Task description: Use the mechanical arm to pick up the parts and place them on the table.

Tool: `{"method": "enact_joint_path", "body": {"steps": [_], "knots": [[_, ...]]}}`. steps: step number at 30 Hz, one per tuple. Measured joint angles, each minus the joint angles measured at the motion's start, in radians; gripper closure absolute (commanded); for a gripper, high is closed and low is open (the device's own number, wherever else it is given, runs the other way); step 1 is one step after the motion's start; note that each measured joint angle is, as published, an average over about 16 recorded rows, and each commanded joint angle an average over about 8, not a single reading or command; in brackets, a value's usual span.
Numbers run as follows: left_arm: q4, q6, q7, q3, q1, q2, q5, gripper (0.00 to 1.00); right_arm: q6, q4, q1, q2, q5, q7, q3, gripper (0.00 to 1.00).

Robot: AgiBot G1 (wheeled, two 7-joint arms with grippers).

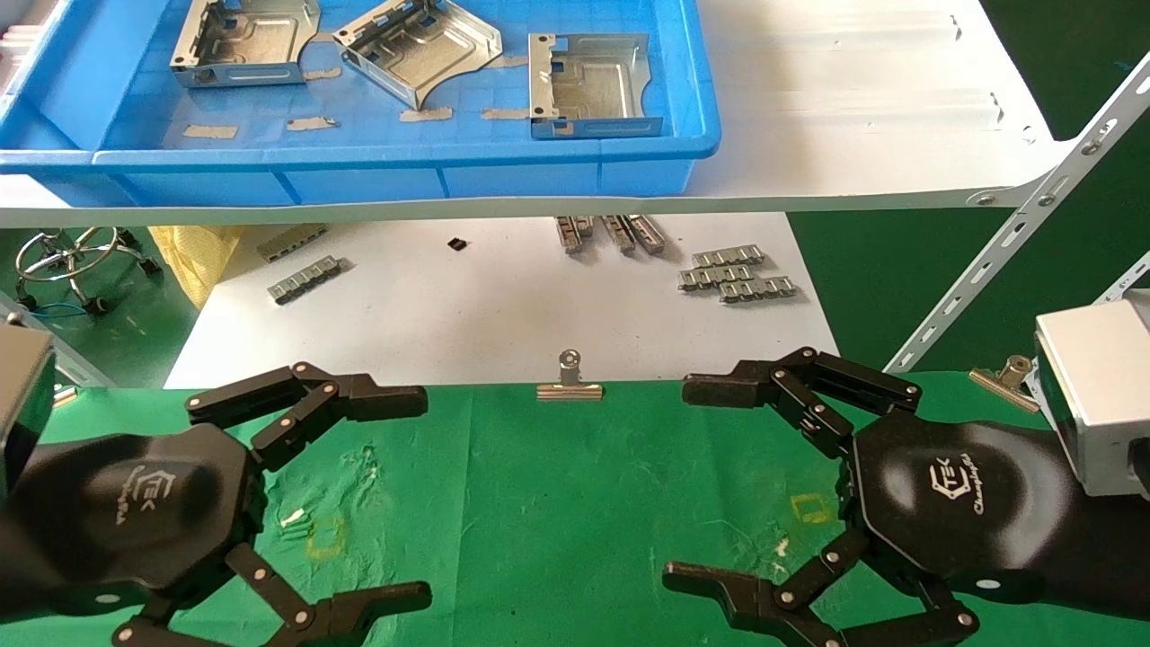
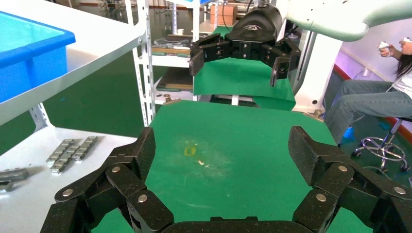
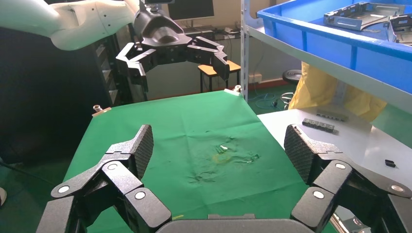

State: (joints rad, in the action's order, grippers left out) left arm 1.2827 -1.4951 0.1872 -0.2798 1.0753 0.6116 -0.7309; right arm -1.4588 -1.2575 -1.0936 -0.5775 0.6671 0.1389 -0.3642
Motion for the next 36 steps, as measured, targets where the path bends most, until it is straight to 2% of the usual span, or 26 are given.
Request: {"method": "enact_joint_path", "body": {"steps": [6,14,36], "knots": [[0.0,0.0,0.0,0.0,0.0,0.0,0.0,0.0,0.0,0.0,0.0,0.0,0.0,0.0,0.0,0.0],[0.0,0.0,0.0,0.0,0.0,0.0,0.0,0.0,0.0,0.0,0.0,0.0,0.0,0.0,0.0,1.0],[0.0,0.0,0.0,0.0,0.0,0.0,0.0,0.0,0.0,0.0,0.0,0.0,0.0,0.0,0.0,1.0]]}}
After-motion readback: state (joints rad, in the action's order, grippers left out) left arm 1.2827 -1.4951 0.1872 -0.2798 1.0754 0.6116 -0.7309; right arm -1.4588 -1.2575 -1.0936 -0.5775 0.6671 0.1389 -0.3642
